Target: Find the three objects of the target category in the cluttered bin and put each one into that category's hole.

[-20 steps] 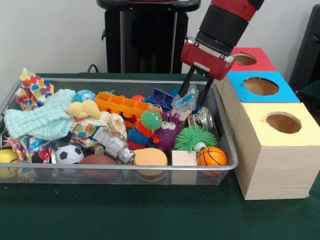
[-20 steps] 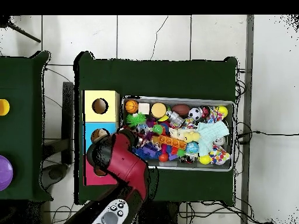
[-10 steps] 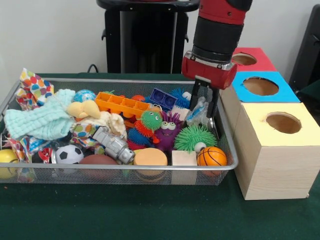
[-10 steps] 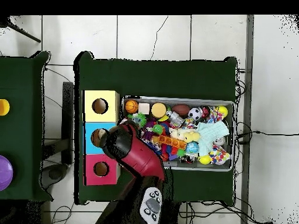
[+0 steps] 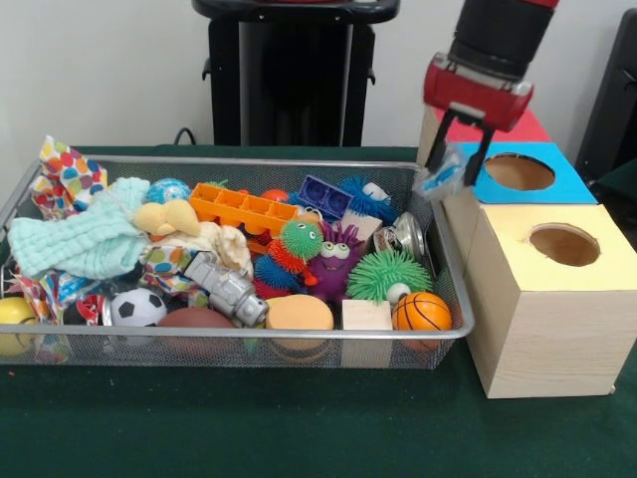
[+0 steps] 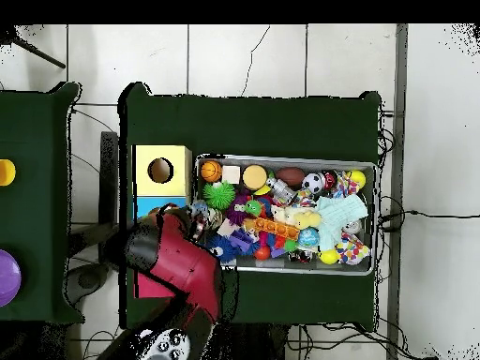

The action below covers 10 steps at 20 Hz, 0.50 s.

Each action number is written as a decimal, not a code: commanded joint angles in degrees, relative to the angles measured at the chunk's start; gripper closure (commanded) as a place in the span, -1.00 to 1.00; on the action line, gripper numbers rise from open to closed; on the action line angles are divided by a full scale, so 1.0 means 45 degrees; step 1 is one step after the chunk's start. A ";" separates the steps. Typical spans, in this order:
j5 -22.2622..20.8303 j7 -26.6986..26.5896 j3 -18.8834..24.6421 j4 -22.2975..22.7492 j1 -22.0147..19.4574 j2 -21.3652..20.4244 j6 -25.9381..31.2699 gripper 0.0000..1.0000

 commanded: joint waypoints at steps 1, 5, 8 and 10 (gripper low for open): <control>-0.0425 0.5435 -0.1796 -0.1856 0.0758 0.0369 0.3485 1.00; -0.0209 0.6219 -0.1729 -0.1832 0.1029 0.0305 0.3798 1.00; 0.0061 0.6800 -0.1365 -0.1529 0.1184 0.0152 0.3831 1.00; 0.0170 0.7093 -0.1042 -0.1241 0.1284 0.0073 0.3648 1.00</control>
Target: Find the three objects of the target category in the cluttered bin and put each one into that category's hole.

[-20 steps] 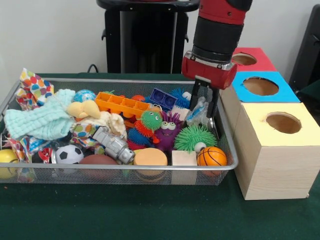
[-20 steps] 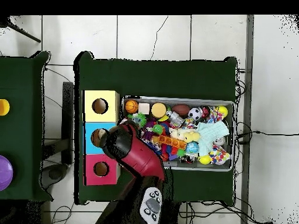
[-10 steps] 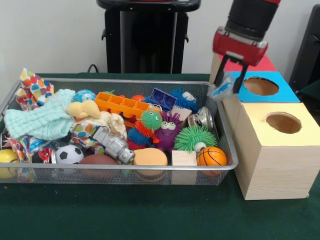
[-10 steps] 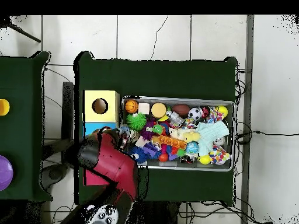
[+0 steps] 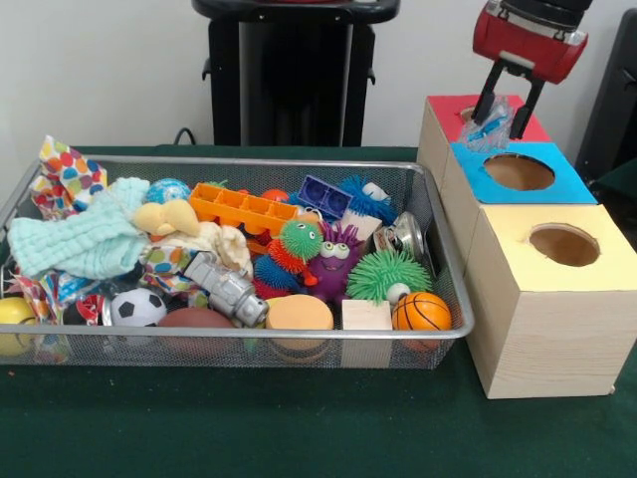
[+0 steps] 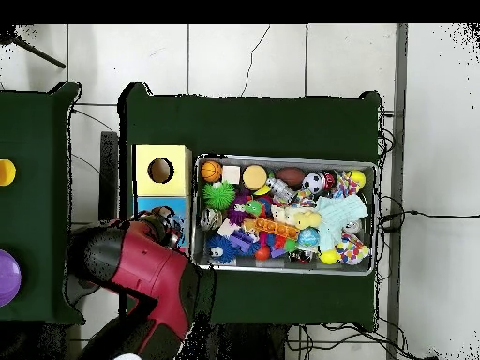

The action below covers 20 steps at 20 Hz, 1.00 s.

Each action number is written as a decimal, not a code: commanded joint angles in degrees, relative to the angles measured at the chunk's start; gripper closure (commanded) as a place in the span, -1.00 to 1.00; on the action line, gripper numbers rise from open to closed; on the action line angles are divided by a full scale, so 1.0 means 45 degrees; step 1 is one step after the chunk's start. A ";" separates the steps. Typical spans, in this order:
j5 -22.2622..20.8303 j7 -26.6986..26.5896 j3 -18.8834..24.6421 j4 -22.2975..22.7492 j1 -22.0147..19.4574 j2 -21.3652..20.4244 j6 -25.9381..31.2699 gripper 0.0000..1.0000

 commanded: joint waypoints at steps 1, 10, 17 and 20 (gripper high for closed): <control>0.0458 0.4900 0.0662 -0.0092 0.0029 0.0028 0.0659 1.00; 0.0576 0.5866 0.1489 -0.0010 0.0162 0.0145 -0.0391 1.00; 0.1029 0.6608 0.1997 -0.0534 0.0271 0.0441 -0.0558 1.00; 0.1142 0.6538 0.2135 -0.0464 0.0214 0.0534 -0.0909 1.00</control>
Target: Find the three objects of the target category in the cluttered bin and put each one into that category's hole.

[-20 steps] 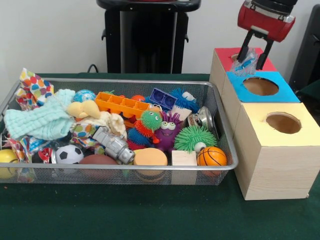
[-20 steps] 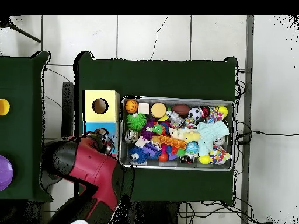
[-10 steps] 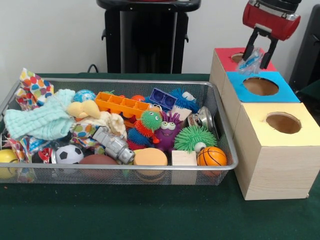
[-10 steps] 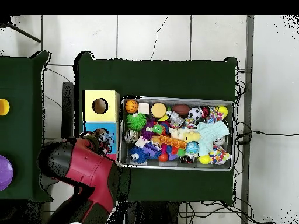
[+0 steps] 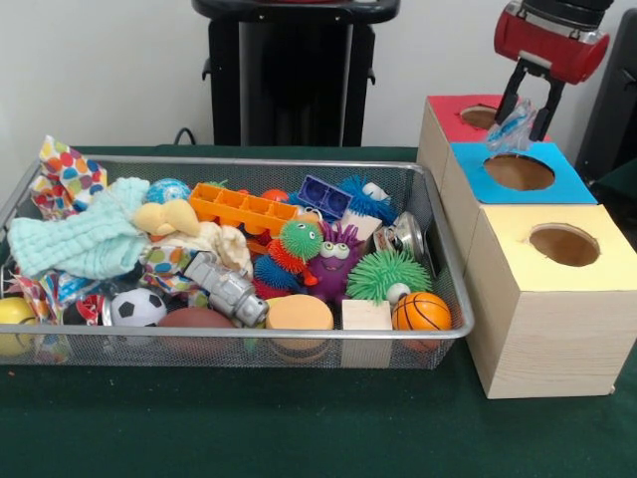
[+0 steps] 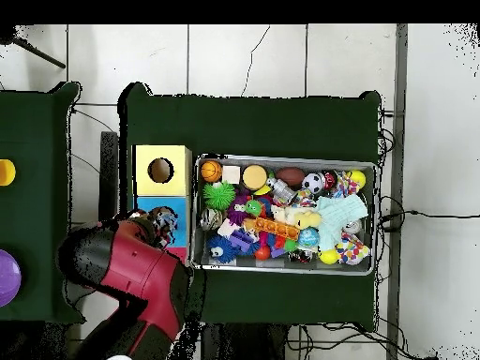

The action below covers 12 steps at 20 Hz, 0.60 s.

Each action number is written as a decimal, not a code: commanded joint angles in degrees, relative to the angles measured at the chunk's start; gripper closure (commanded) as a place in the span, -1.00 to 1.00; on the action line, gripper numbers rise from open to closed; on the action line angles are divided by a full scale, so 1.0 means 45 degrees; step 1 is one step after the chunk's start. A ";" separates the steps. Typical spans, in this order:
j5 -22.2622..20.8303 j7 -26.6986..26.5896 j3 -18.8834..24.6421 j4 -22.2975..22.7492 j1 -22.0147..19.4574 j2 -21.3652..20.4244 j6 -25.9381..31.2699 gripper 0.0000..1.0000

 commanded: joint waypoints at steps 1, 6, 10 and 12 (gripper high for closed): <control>0.0771 0.3933 0.2058 -0.0370 -0.0086 0.0595 -0.1138 1.00; 0.1058 0.3801 0.2380 -0.0180 -0.0136 0.0811 -0.1969 1.00; 0.1125 0.3861 0.2393 -0.0105 -0.0120 0.0825 -0.2136 1.00; 0.1166 0.3853 0.2461 -0.0039 -0.0129 0.0846 -0.2439 1.00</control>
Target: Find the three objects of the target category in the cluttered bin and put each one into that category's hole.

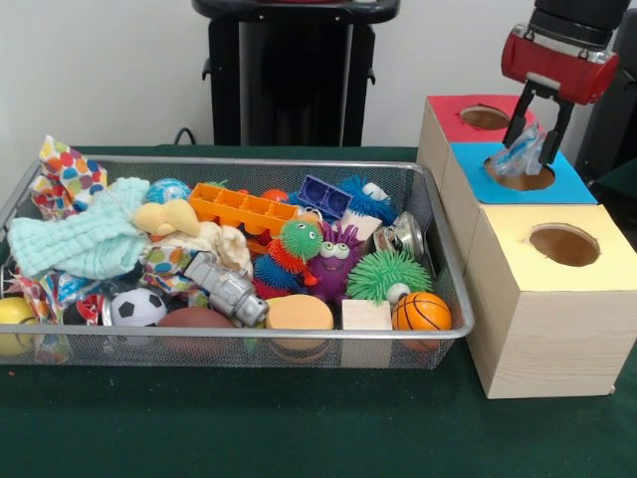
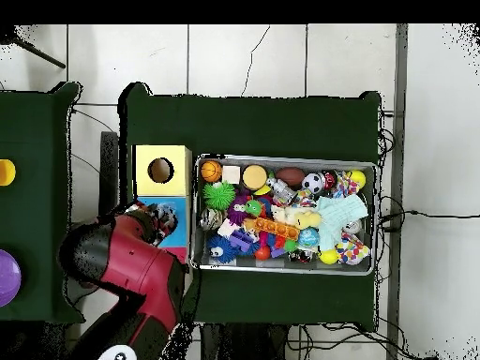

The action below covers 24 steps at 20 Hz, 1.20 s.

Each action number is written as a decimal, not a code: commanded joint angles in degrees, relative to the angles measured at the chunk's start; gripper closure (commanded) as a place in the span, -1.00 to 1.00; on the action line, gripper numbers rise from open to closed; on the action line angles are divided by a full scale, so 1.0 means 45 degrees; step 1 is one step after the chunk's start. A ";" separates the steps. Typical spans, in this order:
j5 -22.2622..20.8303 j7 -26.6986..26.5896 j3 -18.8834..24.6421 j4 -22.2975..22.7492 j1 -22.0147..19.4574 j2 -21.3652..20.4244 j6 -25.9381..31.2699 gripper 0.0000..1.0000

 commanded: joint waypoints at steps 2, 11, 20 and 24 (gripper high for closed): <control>0.0704 0.3850 0.2050 -0.0044 -0.0133 0.0558 -0.0973 1.00; 0.0668 0.3955 0.1970 -0.0120 -0.0211 0.0551 -0.0301 -1.00; 0.0163 0.4824 0.0872 -0.0943 0.0348 0.0917 0.1289 -1.00; 0.0036 0.5056 0.0611 -0.1191 0.0514 0.0923 0.1773 -1.00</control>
